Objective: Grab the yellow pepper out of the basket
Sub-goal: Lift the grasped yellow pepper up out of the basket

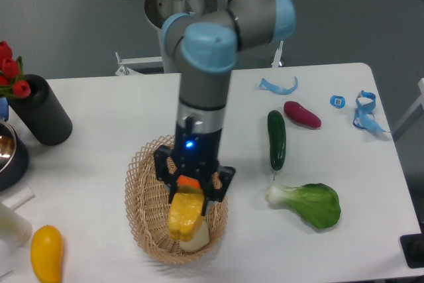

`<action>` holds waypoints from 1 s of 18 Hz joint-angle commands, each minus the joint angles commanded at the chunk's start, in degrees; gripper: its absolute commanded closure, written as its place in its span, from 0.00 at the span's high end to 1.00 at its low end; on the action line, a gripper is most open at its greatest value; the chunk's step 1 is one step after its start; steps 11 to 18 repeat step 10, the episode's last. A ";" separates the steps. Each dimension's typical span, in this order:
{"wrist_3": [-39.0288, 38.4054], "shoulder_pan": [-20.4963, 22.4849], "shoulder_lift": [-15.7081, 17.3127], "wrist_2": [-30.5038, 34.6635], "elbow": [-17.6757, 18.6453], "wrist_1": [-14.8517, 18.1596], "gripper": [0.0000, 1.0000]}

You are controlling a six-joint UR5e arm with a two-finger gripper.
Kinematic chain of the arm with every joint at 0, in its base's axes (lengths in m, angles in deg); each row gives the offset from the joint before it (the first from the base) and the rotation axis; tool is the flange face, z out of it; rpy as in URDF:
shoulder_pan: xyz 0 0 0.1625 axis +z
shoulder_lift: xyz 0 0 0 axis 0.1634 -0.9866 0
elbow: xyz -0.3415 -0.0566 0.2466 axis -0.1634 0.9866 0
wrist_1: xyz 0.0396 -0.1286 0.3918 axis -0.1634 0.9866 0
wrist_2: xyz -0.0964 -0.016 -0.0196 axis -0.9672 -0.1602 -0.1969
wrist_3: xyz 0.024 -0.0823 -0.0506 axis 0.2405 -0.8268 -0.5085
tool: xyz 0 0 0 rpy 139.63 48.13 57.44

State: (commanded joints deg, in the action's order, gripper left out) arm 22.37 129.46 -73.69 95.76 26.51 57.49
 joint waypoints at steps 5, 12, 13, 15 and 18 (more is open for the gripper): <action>0.00 0.26 -0.53 0.00 -1.94 0.00 0.28; 0.00 0.96 -0.27 -0.09 -2.03 0.00 0.28; 0.00 0.96 -0.27 -0.09 -2.03 0.00 0.28; 0.00 0.96 -0.27 -0.09 -2.03 0.00 0.28; 0.00 0.96 -0.27 -0.09 -2.03 0.00 0.28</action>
